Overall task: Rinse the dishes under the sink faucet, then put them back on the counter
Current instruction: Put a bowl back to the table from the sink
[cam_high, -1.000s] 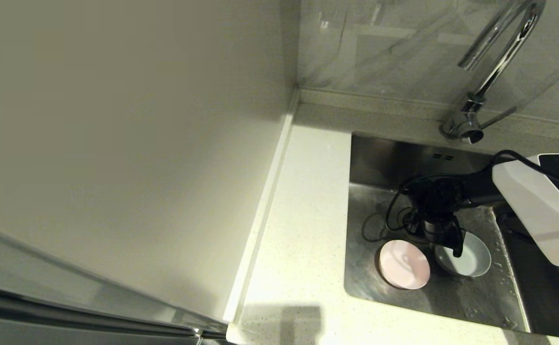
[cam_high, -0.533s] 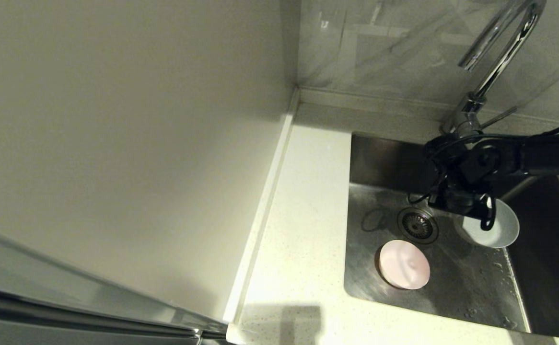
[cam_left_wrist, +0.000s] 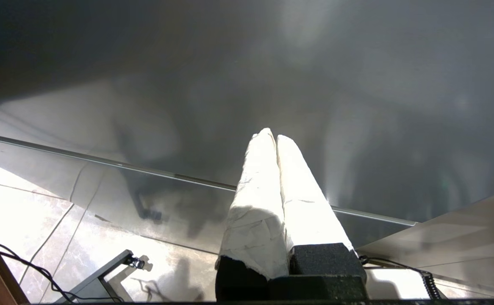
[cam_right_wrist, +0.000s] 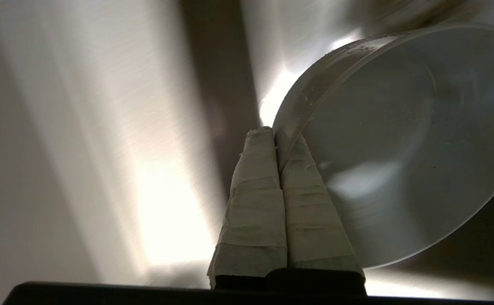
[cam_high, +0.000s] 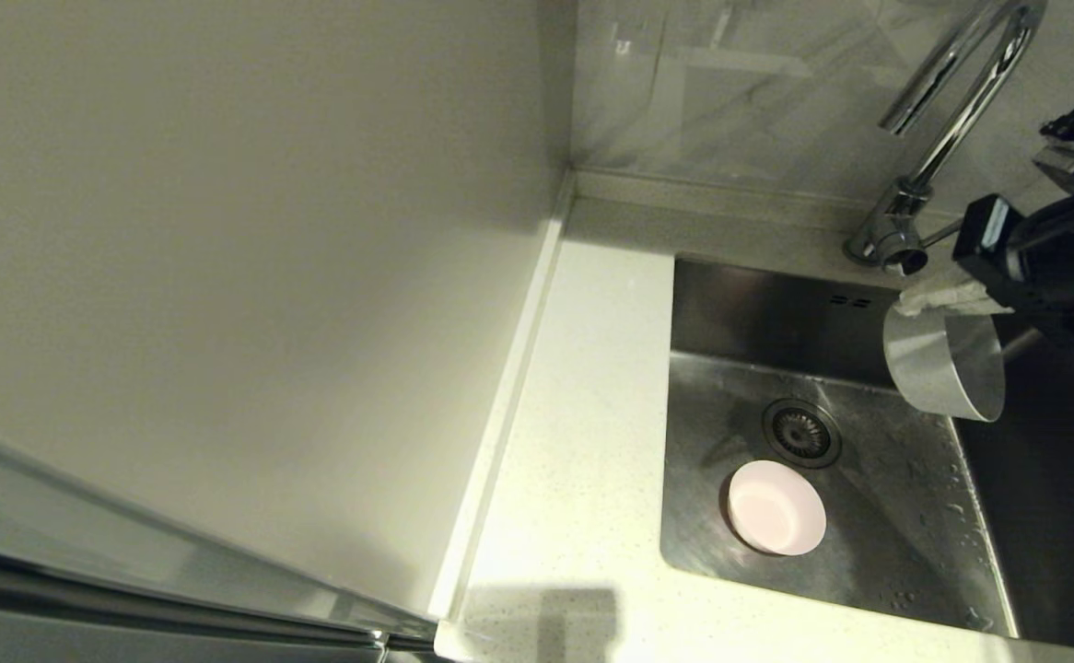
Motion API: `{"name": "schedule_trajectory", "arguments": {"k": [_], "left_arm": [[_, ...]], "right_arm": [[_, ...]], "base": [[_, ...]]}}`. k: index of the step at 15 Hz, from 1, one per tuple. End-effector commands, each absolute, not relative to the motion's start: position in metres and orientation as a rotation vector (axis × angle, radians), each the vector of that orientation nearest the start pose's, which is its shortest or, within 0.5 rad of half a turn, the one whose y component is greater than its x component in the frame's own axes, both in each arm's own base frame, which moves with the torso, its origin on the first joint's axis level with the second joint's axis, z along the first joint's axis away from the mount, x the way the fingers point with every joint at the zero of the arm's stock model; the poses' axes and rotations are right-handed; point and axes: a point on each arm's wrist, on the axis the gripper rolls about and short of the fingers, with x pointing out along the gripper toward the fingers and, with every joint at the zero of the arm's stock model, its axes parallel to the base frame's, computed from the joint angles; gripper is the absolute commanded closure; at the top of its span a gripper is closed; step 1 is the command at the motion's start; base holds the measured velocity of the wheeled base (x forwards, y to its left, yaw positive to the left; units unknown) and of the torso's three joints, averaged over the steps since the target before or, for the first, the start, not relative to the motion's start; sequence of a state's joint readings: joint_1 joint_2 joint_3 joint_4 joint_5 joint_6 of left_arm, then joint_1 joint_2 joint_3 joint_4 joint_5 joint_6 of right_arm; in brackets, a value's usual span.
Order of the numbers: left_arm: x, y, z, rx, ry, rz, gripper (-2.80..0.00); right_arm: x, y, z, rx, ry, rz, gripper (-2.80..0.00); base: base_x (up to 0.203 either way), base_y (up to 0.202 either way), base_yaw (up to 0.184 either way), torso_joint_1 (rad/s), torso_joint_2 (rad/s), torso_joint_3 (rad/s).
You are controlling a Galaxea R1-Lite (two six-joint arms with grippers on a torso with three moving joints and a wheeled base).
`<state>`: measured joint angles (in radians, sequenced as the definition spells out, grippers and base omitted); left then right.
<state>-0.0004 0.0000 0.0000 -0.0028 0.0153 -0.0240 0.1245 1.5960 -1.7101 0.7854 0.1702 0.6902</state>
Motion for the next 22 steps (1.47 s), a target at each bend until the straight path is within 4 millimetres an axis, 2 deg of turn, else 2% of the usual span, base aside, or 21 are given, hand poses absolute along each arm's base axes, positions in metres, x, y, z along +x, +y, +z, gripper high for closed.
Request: {"name": "schedule_trajectory", "arguments": {"k": [1, 3, 5, 6, 9, 10, 11, 14, 16, 20, 22], "left_arm": [[-0.023, 0.0, 0.076, -0.025, -0.006, 0.017, 0.0], [-0.023, 0.0, 0.076, -0.025, -0.006, 0.015, 0.0], [-0.023, 0.0, 0.076, -0.025, -0.006, 0.015, 0.0], [-0.023, 0.0, 0.076, -0.025, -0.006, 0.015, 0.0], [-0.023, 0.0, 0.076, -0.025, -0.006, 0.017, 0.0], [-0.023, 0.0, 0.076, -0.025, -0.006, 0.017, 0.0], [-0.023, 0.0, 0.076, -0.025, -0.006, 0.014, 0.0], [-0.023, 0.0, 0.076, -0.025, -0.006, 0.017, 0.0], [-0.023, 0.0, 0.076, -0.025, -0.006, 0.015, 0.0], [-0.023, 0.0, 0.076, -0.025, -0.006, 0.015, 0.0], [-0.023, 0.0, 0.076, -0.025, -0.006, 0.015, 0.0]], "right_arm": [[0.214, 0.038, 0.365, 0.949, 0.876, 0.448, 0.0], [0.202, 0.033, 0.387, 1.208, 1.037, 0.68, 0.0], [0.192, 0.026, 0.4, 1.371, 1.165, 0.778, 0.0], [0.192, 0.025, 0.397, 1.405, 1.206, 0.777, 0.0], [0.202, 0.026, 0.358, 1.514, 1.375, 0.686, 0.0], [0.201, 0.025, 0.352, 1.518, 1.377, 0.67, 0.0], [0.198, 0.024, 0.356, 1.485, 1.311, 0.661, 0.0], [0.184, 0.017, 0.361, 1.207, 1.016, 0.634, 0.0], [0.172, 0.007, 0.353, 0.914, 0.888, 0.529, 0.0], [0.146, -0.036, 0.333, 0.272, 0.914, -0.031, 0.0], [0.132, -0.056, 0.331, 0.141, 0.937, -0.152, 0.0]], "base": [[0.0, 0.0, 0.0, 0.0, 0.0, 0.0], [0.0, 0.0, 0.0, 0.0, 0.0, 0.0], [0.0, 0.0, 0.0, 0.0, 0.0, 0.0], [0.0, 0.0, 0.0, 0.0, 0.0, 0.0], [0.0, 0.0, 0.0, 0.0, 0.0, 0.0], [0.0, 0.0, 0.0, 0.0, 0.0, 0.0], [0.0, 0.0, 0.0, 0.0, 0.0, 0.0], [0.0, 0.0, 0.0, 0.0, 0.0, 0.0], [0.0, 0.0, 0.0, 0.0, 0.0, 0.0], [0.0, 0.0, 0.0, 0.0, 0.0, 0.0], [0.0, 0.0, 0.0, 0.0, 0.0, 0.0]]}}
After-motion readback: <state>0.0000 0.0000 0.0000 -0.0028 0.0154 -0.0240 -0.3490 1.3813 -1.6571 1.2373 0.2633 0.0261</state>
